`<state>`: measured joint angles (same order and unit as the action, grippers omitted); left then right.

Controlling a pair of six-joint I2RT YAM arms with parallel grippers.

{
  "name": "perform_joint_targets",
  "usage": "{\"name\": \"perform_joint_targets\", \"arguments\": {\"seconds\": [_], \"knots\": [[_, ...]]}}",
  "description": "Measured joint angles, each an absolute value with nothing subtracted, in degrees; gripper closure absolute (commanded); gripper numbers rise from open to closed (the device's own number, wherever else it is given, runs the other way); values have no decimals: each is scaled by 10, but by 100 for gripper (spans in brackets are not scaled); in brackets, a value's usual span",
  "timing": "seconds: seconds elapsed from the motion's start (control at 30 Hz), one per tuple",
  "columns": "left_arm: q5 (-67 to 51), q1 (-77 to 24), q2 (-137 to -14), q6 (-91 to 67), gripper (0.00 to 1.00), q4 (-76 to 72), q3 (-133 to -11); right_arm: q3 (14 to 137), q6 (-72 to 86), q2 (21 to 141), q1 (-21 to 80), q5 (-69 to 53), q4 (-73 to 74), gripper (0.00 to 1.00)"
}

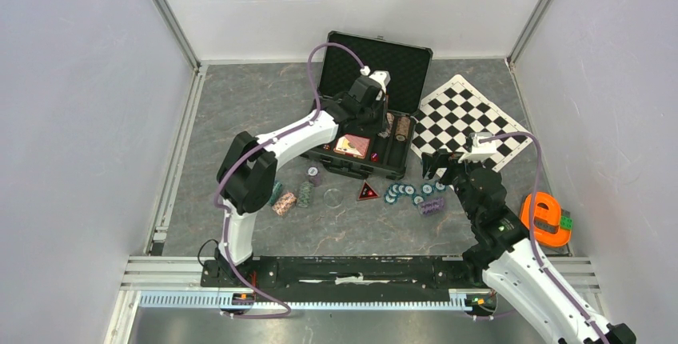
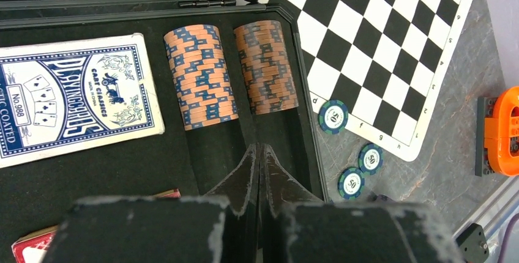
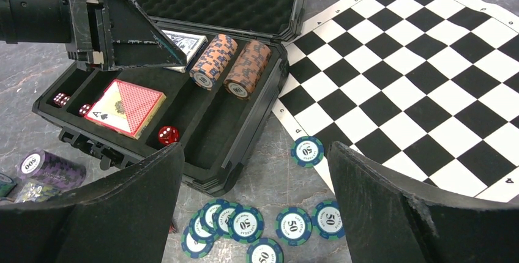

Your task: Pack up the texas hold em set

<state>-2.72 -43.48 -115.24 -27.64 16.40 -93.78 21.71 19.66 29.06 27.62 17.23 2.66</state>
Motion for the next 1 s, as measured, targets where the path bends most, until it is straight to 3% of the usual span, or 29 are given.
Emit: {"name": "perform_joint_targets", "arguments": {"seconds": [0.37,0.73,1.0], "knots": [[-38,-428,-1214,-276,98,178,-957,237,227,370,276,217,120,2],[-61,-417,-1242,-272,95,199,-994,291,441,420,276,240,316,5],[-90,-416,-1192,-265,82,157,-921,265,561,415,276,204,342,10]]}}
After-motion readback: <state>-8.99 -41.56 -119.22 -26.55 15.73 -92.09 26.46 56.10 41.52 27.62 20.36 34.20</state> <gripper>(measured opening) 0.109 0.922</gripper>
